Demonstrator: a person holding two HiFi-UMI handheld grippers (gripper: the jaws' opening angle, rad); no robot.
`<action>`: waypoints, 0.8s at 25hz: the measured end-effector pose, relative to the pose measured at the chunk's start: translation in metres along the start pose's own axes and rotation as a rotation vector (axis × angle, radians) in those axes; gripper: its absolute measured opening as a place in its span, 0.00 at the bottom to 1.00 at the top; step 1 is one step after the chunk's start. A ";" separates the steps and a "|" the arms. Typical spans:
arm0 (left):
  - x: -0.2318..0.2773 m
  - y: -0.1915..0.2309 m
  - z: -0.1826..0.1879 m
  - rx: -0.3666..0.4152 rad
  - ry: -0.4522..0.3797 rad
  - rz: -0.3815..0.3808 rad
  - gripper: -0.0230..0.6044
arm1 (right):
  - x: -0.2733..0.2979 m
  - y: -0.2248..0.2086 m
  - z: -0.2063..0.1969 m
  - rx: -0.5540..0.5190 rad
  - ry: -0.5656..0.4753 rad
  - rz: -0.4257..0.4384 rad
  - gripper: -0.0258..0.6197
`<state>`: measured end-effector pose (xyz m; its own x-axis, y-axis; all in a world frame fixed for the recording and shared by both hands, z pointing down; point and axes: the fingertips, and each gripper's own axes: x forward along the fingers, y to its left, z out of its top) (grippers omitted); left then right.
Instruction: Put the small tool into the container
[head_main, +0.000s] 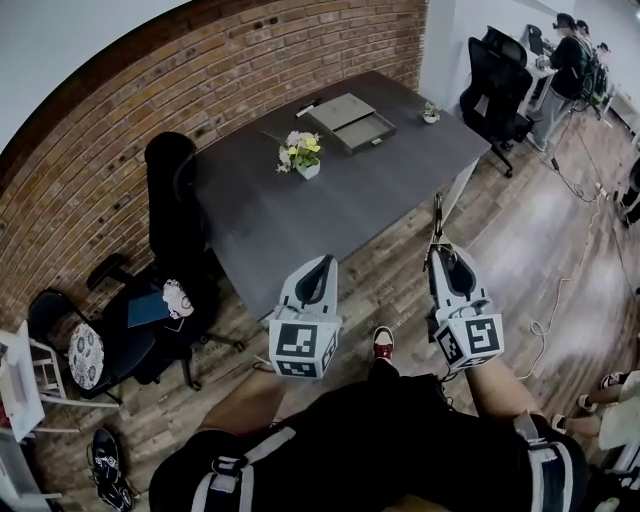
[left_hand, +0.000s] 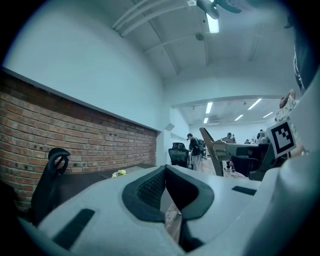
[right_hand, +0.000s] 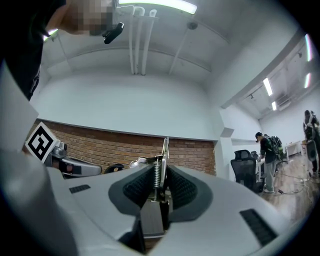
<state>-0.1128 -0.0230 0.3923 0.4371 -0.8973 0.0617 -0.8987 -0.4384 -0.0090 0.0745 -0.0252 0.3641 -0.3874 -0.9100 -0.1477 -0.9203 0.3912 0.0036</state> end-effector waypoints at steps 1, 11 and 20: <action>0.008 0.002 -0.001 -0.003 0.002 0.002 0.05 | 0.007 -0.004 -0.003 0.002 0.003 0.004 0.17; 0.114 0.009 -0.003 -0.006 0.017 0.029 0.05 | 0.083 -0.078 -0.027 0.020 0.026 0.034 0.17; 0.209 0.008 0.019 0.010 -0.005 0.067 0.05 | 0.155 -0.141 -0.038 0.039 0.034 0.103 0.17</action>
<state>-0.0277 -0.2151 0.3866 0.3766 -0.9247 0.0558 -0.9254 -0.3783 -0.0227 0.1424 -0.2271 0.3785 -0.4823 -0.8684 -0.1151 -0.8728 0.4876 -0.0211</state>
